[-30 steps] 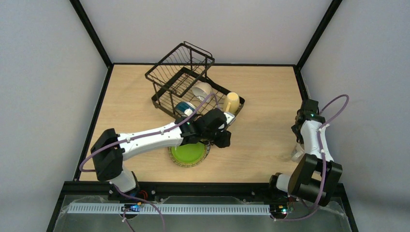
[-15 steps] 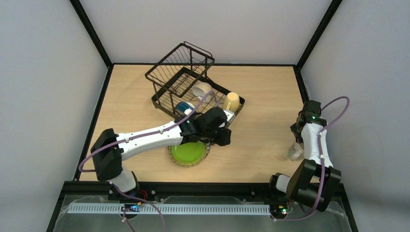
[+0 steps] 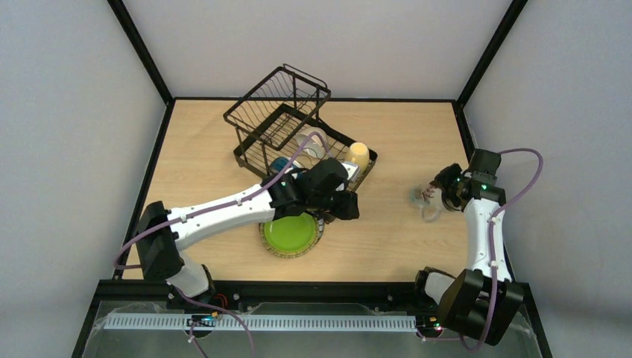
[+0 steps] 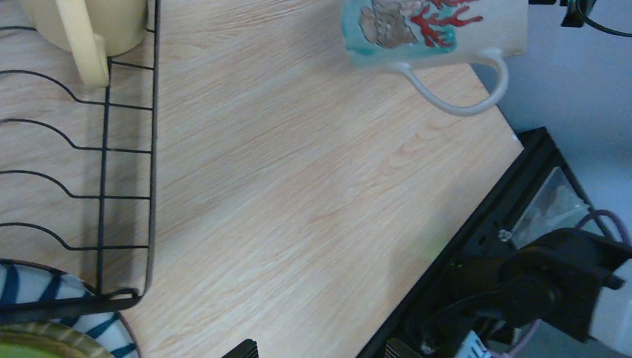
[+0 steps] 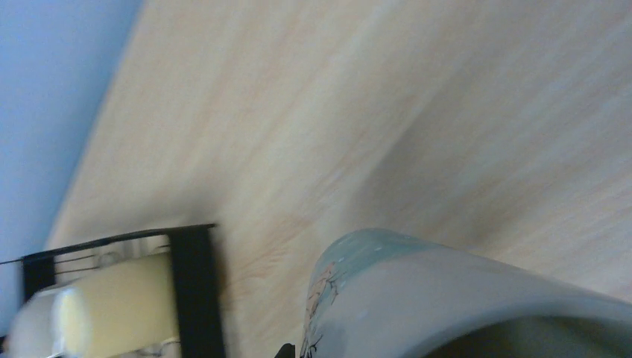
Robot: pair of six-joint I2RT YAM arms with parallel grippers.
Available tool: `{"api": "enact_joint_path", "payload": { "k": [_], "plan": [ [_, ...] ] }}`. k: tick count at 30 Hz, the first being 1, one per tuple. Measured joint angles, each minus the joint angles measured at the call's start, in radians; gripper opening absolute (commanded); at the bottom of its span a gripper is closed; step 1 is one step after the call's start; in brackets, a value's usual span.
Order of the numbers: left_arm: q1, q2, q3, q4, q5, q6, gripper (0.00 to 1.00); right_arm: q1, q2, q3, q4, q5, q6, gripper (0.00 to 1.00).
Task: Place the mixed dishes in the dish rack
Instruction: Grab the cup at the corner of the board, then pass from the right arm to the left
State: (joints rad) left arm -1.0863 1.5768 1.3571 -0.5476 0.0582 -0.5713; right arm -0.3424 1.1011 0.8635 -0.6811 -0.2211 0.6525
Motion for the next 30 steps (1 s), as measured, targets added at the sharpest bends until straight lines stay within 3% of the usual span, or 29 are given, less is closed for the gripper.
{"api": "enact_joint_path", "payload": {
  "k": [12, 30],
  "plan": [
    [0.000, -0.034, -0.090, 0.164, 0.104, -0.240, 0.99, 0.018, -0.175, -0.085, 0.323, -0.260, 0.258, 0.00],
    [-0.019, 0.054, -0.082, 0.333, 0.108, -0.411, 0.99, 0.167, -0.268, -0.132, 0.528, -0.315, 0.520, 0.00]
  ]
}}
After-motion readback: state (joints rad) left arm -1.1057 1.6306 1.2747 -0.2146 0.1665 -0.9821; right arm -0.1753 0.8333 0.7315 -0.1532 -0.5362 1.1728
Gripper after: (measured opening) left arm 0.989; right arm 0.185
